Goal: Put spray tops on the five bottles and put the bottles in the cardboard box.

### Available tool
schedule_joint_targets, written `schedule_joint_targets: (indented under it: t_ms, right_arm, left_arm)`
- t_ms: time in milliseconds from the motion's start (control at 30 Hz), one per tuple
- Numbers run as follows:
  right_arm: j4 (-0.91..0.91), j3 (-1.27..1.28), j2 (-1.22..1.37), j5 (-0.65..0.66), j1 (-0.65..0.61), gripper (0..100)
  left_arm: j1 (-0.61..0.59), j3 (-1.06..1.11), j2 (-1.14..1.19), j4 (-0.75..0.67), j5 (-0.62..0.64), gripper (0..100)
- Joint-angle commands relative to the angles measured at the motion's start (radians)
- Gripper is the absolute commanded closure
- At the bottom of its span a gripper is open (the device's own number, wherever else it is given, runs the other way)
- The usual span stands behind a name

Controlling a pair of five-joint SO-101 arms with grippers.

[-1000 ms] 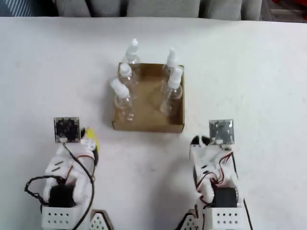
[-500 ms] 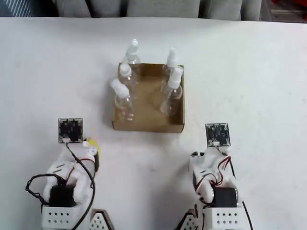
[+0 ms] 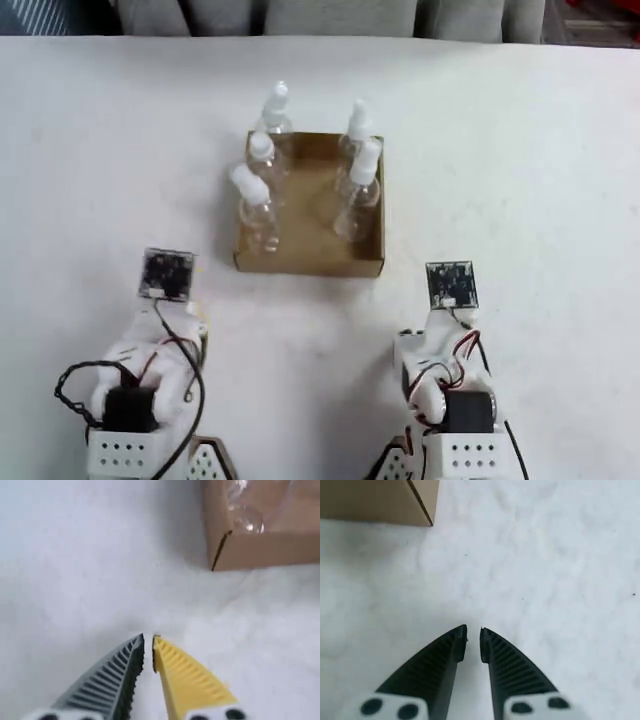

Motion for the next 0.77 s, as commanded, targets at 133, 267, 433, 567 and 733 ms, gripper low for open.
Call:
schedule_joint_targets:
  t_ms: [133, 267, 433, 567, 733]
  right_arm:
    - [0.007, 0.006, -0.010, -0.002, 0.005, 98.1]
    - [0.007, 0.006, -0.010, -0.002, 0.005, 98.1]
    - [0.007, 0.006, -0.010, -0.002, 0.005, 98.1]
    - [0.007, 0.006, -0.010, -0.002, 0.005, 98.1]
    - [0.007, 0.006, -0.010, -0.002, 0.005, 98.1]
  left_arm:
    - [0.031, -0.002, -0.007, 0.041, -0.071, 95]
    - [0.031, -0.002, -0.007, 0.043, -0.071, 95]
    - [0.031, -0.002, -0.007, 0.044, -0.071, 95]
    - [0.031, -0.002, -0.007, 0.044, -0.071, 95]
    - [0.031, -0.002, -0.007, 0.046, -0.071, 95]
